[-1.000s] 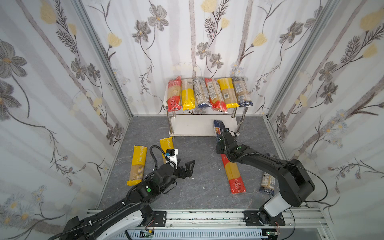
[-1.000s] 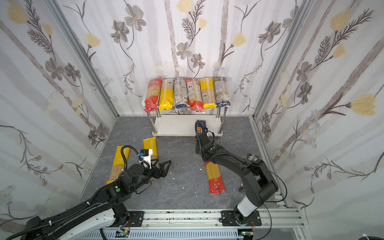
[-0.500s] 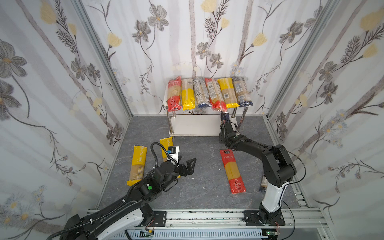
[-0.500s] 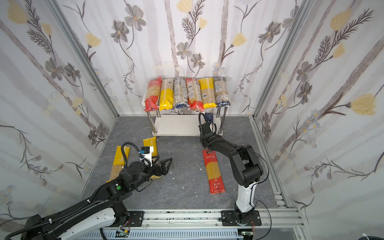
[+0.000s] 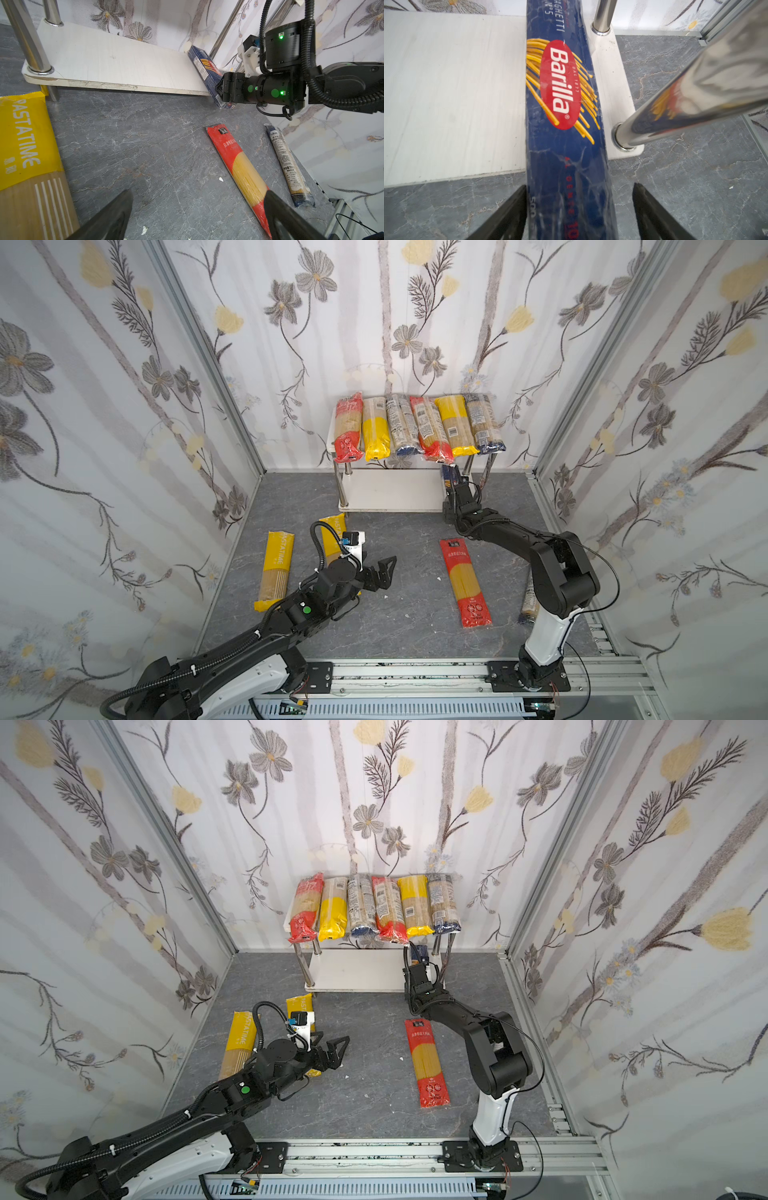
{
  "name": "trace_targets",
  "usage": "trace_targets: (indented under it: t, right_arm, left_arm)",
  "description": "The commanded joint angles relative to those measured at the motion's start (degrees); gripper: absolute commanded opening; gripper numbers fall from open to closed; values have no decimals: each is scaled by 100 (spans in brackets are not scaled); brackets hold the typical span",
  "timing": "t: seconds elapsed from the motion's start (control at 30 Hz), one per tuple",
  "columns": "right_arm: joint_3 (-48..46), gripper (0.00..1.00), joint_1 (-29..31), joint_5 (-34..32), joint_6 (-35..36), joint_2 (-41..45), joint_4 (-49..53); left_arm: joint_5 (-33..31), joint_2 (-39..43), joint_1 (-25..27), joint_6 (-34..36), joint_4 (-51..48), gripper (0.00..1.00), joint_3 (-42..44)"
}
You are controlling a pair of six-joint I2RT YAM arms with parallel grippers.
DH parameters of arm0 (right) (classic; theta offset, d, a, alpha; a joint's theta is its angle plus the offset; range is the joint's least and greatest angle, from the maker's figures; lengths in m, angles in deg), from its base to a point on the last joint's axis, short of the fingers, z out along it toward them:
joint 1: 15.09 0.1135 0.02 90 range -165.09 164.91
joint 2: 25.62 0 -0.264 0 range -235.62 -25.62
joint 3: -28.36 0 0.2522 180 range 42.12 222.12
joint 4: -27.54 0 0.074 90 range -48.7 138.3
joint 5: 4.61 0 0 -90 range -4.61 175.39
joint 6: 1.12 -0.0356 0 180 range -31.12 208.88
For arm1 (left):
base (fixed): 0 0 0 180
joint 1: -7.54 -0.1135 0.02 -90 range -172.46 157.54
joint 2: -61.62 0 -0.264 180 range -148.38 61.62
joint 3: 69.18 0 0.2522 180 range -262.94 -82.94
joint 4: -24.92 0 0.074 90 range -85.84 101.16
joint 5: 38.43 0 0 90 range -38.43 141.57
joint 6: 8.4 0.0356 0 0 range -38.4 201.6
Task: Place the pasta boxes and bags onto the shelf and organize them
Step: 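Carry the Barilla box to the lower shelf and release it there, then lower the right gripper onto the red-and-yellow spaghetti bag and close it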
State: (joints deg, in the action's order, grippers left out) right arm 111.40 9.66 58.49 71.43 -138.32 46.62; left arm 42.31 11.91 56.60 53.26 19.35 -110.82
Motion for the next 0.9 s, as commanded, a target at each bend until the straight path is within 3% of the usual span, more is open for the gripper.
trace_targets:
  t: [0.0,0.17,0.27,0.43,0.6,0.87]
  right_arm:
    - [-220,87,6,-185,-50,298,-68]
    - [-647,90,135,-9,-184,859,108]
    - [-1033,90,335,-255,-261,1300,179]
    - [-1777,90,554,-137,-769,2180,622]
    - [-2931,91,1238,-68,-1645,3101,854]
    - [-3999,94,2495,-215,-3482,3708,1509]
  left_arm:
    - [92,108,-6,-117,210,100,45]
    - [201,536,-6,-317,210,100,265]
    - [-157,757,-10,-512,201,100,577]
    - [-122,925,26,-988,218,100,1037]
    - [-128,1037,291,-1239,262,100,1273]
    - [-363,948,669,-1460,325,100,1449]
